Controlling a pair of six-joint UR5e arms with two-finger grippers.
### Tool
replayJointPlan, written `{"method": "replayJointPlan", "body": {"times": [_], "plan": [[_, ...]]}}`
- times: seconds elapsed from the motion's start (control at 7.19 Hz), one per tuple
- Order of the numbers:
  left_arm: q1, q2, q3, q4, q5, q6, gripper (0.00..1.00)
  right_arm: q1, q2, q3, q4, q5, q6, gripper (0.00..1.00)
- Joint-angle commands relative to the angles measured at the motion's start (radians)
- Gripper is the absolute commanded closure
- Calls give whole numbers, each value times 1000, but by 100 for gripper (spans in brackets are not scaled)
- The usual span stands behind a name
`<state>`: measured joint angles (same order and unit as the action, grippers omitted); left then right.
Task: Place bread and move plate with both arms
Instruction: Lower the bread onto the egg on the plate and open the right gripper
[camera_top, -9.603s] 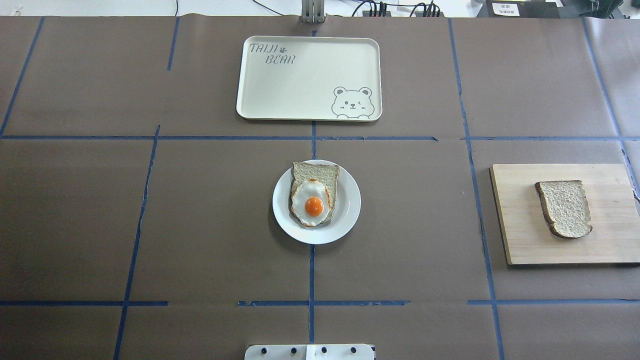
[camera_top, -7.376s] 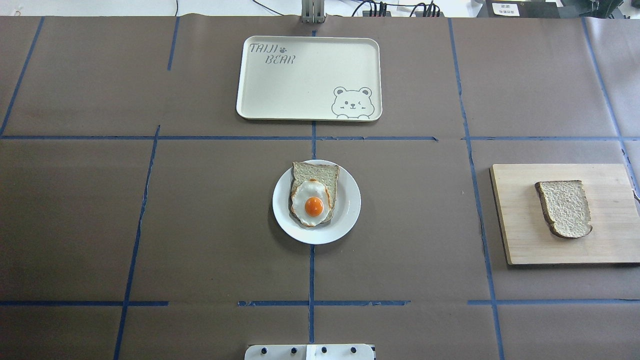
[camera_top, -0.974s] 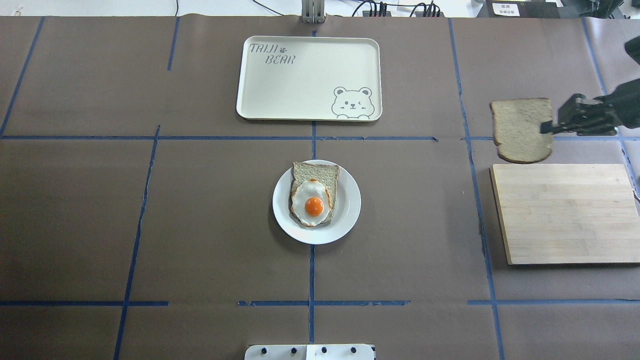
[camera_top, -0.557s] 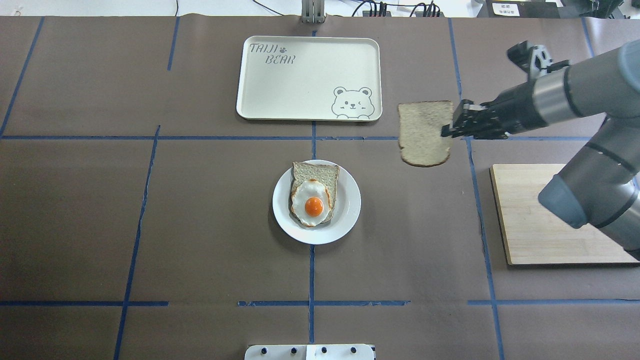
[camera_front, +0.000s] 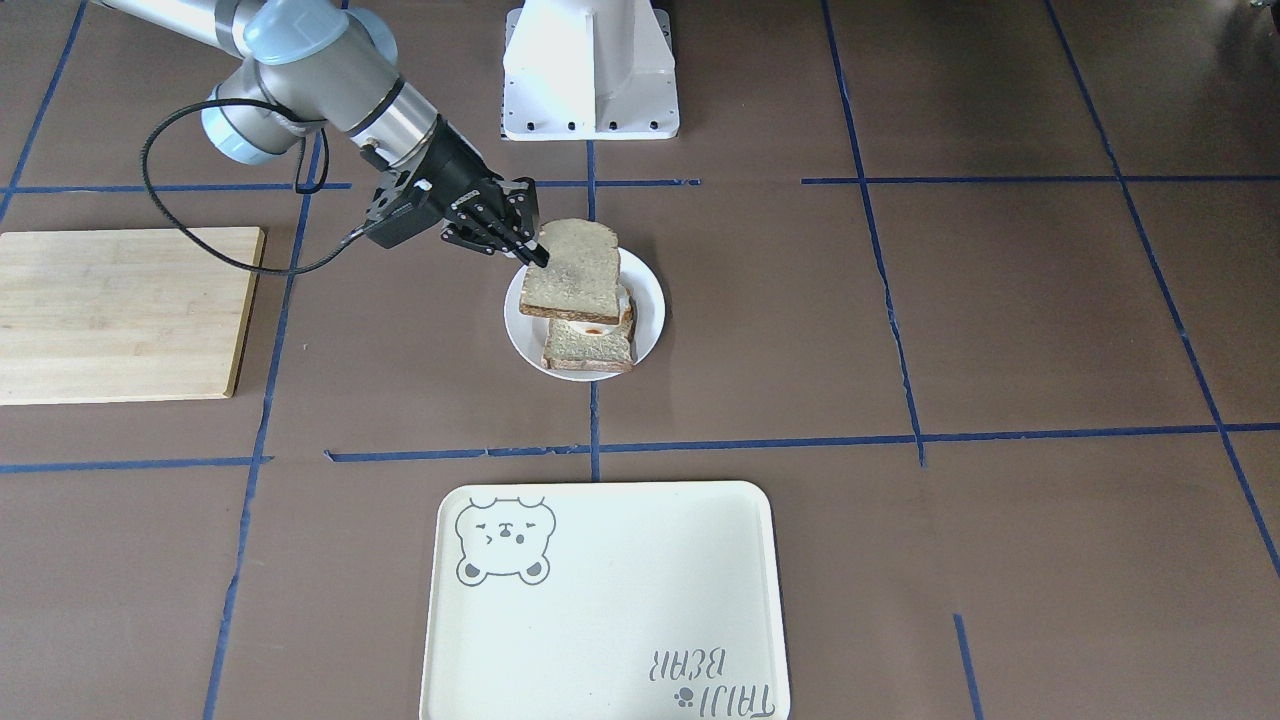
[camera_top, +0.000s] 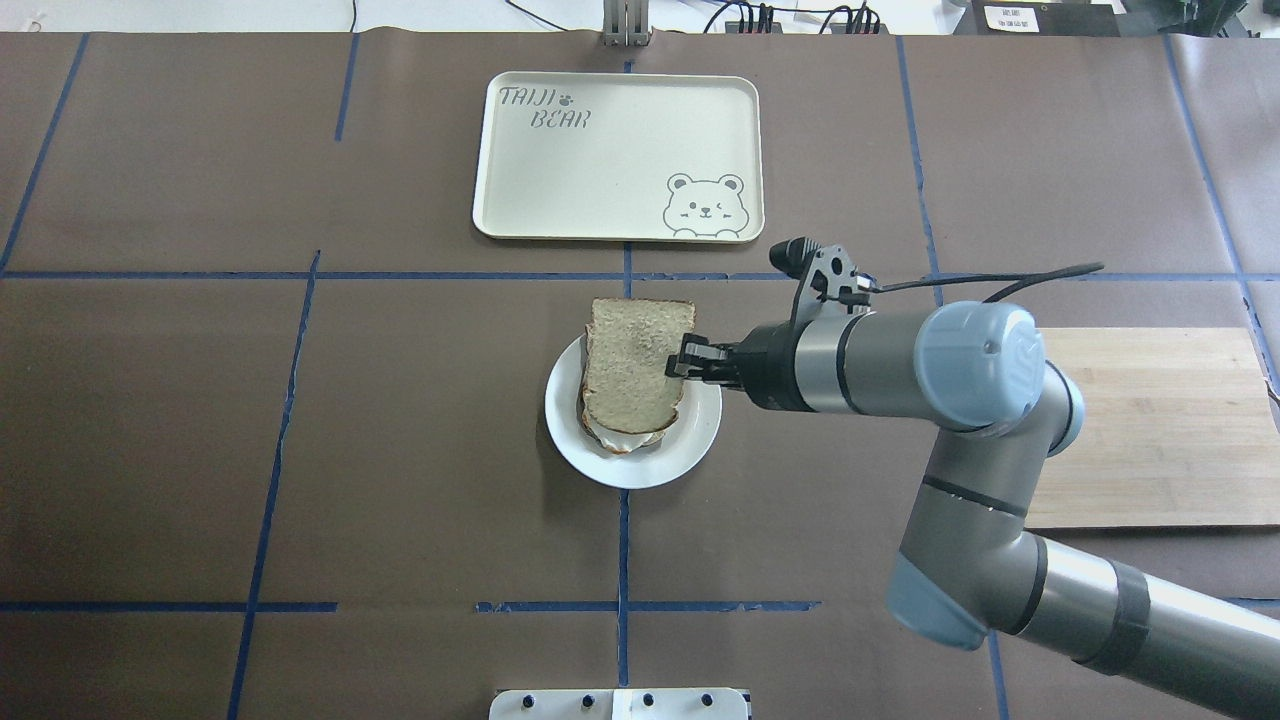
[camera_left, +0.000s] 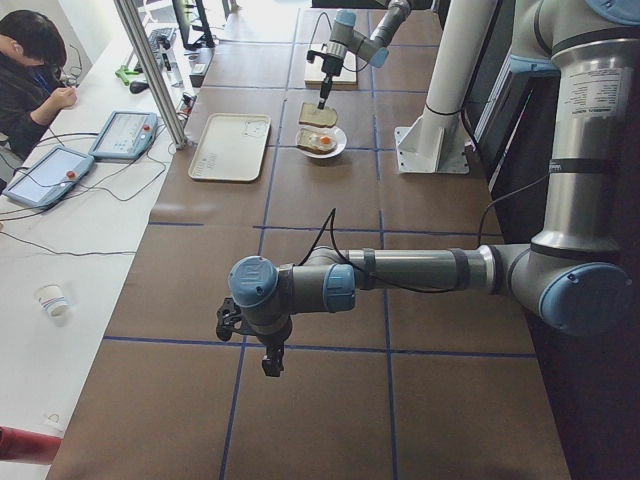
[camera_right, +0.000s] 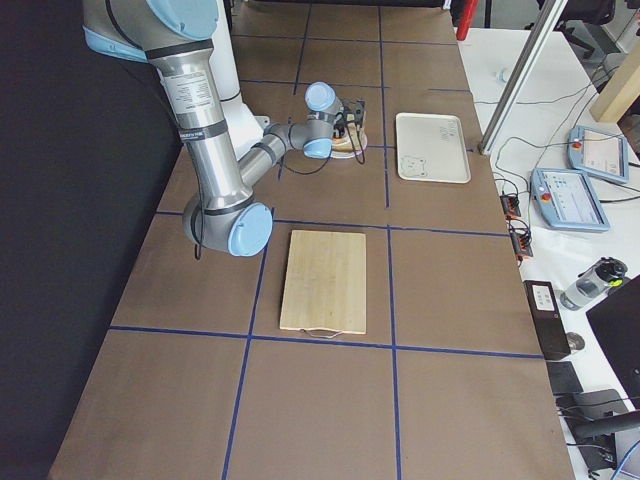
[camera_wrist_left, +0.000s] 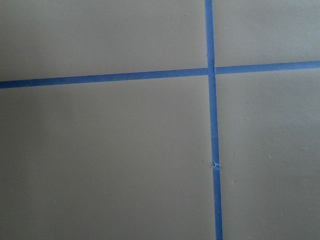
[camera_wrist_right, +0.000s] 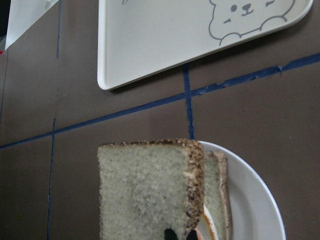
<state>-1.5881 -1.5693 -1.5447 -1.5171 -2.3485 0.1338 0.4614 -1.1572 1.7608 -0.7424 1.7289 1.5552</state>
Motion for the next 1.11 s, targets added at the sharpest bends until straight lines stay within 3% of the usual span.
{"method": "replayJointPlan", "body": {"times": [0.0, 0.97], "plan": [[0, 0, 3, 0, 0, 1, 0, -40, 53, -85, -6, -55, -3, 100], [0, 2, 3, 0, 0, 0, 0, -49, 36, -132, -12, -54, -7, 100]]}}
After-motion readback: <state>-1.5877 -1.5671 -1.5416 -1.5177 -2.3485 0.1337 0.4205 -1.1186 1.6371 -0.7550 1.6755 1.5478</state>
